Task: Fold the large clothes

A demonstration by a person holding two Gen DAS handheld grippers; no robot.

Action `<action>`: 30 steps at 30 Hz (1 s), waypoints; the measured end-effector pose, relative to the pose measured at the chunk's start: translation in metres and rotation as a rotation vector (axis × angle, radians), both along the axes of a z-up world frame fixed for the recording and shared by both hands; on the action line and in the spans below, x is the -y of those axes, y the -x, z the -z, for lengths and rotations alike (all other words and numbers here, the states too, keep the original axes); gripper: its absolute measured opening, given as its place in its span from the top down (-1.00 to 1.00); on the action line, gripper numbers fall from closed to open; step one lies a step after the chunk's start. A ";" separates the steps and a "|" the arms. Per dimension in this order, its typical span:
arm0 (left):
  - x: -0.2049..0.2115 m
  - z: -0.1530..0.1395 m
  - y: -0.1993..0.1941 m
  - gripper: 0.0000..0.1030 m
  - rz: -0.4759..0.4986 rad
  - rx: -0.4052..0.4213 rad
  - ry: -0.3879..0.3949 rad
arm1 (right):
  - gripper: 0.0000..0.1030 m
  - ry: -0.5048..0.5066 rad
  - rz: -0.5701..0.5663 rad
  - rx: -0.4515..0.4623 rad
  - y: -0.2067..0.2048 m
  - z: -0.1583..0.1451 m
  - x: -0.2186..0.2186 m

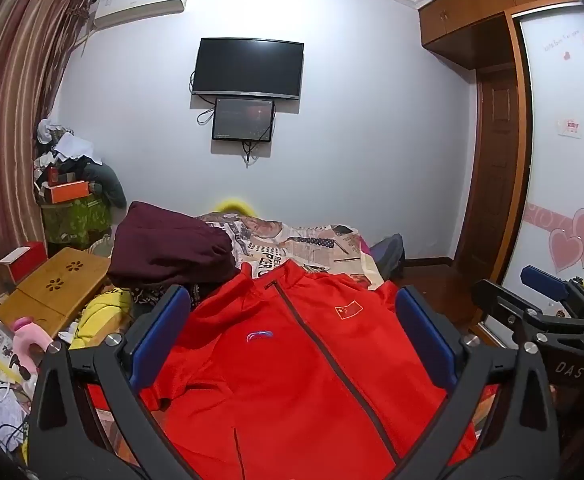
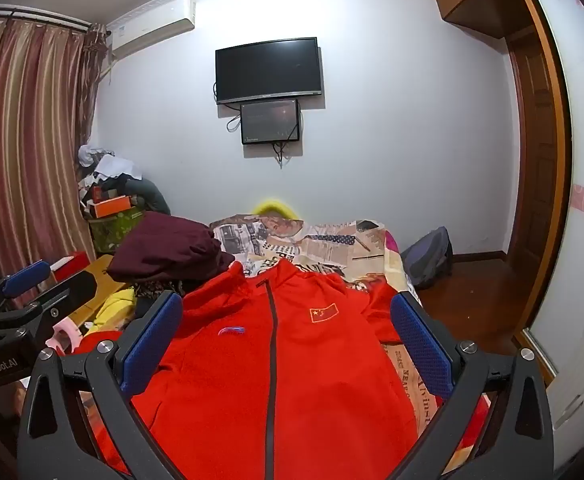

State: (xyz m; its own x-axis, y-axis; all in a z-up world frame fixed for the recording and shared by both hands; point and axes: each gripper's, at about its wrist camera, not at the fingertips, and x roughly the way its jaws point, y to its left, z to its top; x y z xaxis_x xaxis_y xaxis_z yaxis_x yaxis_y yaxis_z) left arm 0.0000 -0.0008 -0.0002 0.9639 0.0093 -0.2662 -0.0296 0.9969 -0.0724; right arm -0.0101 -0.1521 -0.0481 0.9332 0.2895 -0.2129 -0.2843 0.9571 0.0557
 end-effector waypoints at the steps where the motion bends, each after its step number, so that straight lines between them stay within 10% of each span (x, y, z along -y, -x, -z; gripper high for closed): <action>1: 0.001 0.000 0.000 -1.00 -0.002 -0.002 -0.003 | -1.00 -0.006 -0.002 -0.006 0.000 0.000 0.000; 30: -0.014 0.012 -0.003 -1.00 -0.023 -0.022 0.038 | -1.00 0.008 -0.025 -0.033 -0.008 0.003 -0.007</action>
State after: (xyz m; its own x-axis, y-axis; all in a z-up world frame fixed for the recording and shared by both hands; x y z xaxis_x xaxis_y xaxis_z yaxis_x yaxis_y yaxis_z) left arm 0.0029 0.0132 -0.0119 0.9574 0.0211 -0.2878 -0.0548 0.9925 -0.1096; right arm -0.0023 -0.1453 -0.0509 0.9182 0.3105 -0.2461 -0.3059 0.9503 0.0578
